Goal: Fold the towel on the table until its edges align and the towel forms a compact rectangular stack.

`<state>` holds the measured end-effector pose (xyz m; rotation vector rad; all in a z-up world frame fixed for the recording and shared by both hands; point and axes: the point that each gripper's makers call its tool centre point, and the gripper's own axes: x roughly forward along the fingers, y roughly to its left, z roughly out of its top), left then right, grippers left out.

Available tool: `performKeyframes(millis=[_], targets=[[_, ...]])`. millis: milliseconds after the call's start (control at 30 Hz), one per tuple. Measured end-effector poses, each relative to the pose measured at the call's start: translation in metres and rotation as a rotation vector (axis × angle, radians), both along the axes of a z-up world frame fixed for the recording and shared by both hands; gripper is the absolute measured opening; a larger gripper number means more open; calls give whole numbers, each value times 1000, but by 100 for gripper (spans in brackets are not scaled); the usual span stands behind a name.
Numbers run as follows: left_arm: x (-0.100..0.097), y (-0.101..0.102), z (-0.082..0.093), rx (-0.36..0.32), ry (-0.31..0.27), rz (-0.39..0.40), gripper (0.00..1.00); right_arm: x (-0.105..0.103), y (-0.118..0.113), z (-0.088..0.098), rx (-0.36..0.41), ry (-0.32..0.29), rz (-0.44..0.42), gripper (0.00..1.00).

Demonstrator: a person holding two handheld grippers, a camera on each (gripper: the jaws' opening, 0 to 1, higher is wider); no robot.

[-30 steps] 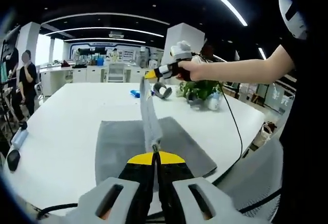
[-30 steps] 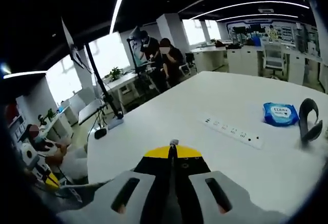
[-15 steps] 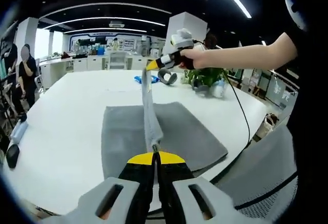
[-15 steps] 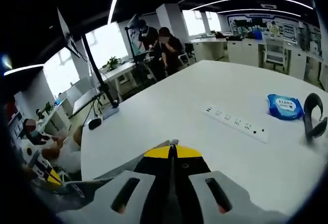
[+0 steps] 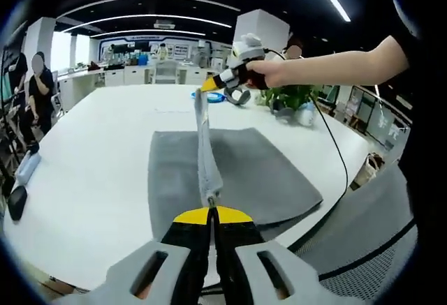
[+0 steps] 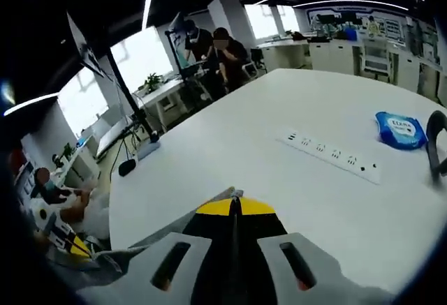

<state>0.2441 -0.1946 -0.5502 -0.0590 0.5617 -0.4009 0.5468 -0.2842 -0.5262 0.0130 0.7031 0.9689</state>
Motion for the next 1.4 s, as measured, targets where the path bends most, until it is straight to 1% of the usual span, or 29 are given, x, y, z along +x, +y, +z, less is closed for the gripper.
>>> performKeyframes(millis=[67,100,167,200,233,267,367,400,500,567,633,667,700,733,767,800,833,933,967,1033,1100,1167,1200,1267,1300,1400], targets=[[0,4,-6,2,18,14,1,-1,6,-4,14,21,1,0],[-1,4,-10,11,29,15,1,-4,11,-6,48,58,-11,0],[-3,7,-25,30,75,4,1,-4,17,-10,100,112,-41,0],[-2,9,-30,34,85,4,1,-4,19,-16,111,142,-56,0],[-2,10,-33,32,96,7,1,-3,20,-21,110,153,-67,0],[-1,13,-36,29,106,15,1,-2,22,-26,99,150,-67,0],[1,21,-47,28,132,38,1,-5,28,-36,66,135,-51,0],[1,23,-51,30,136,43,1,-5,30,-37,70,139,-53,0],[2,26,-65,34,156,62,1,-4,38,-41,110,177,-76,0],[2,27,-69,27,167,75,1,-3,41,-43,111,179,-78,0],[2,28,-74,20,174,95,1,-3,44,-49,66,150,-53,0],[1,28,-76,15,177,101,1,-3,44,-56,18,114,-31,0],[1,28,-78,13,178,104,1,-4,45,-59,3,109,-22,0],[1,28,-80,14,177,105,1,-7,49,-62,12,123,-20,0],[1,28,-83,30,177,101,2,-8,51,-64,18,127,-18,0],[-1,32,-88,83,185,84,2,-9,52,-65,25,133,-16,0],[-3,32,-90,107,194,69,2,-11,54,-66,28,138,-13,0],[-3,33,-89,102,191,82,2,-12,57,-69,25,121,-1,0],[-3,34,-88,87,185,93,2,-11,57,-68,24,100,9,1],[-2,37,-85,58,173,119,3,-10,58,-67,31,92,26,3],[-2,41,-83,59,165,136,6,-11,54,-67,17,72,46,4],[-2,43,-82,66,166,138,8,-11,50,-68,7,67,53,7],[-2,43,-75,70,156,139,9,-13,42,-68,-10,54,68,7],[1,47,-63,81,119,141,8,-14,28,-68,-26,45,74,6],[2,47,-58,83,111,138,9,-14,22,-68,-29,41,73,6],[8,44,-39,98,74,105,10,-15,-14,-65,-53,28,49,6]])
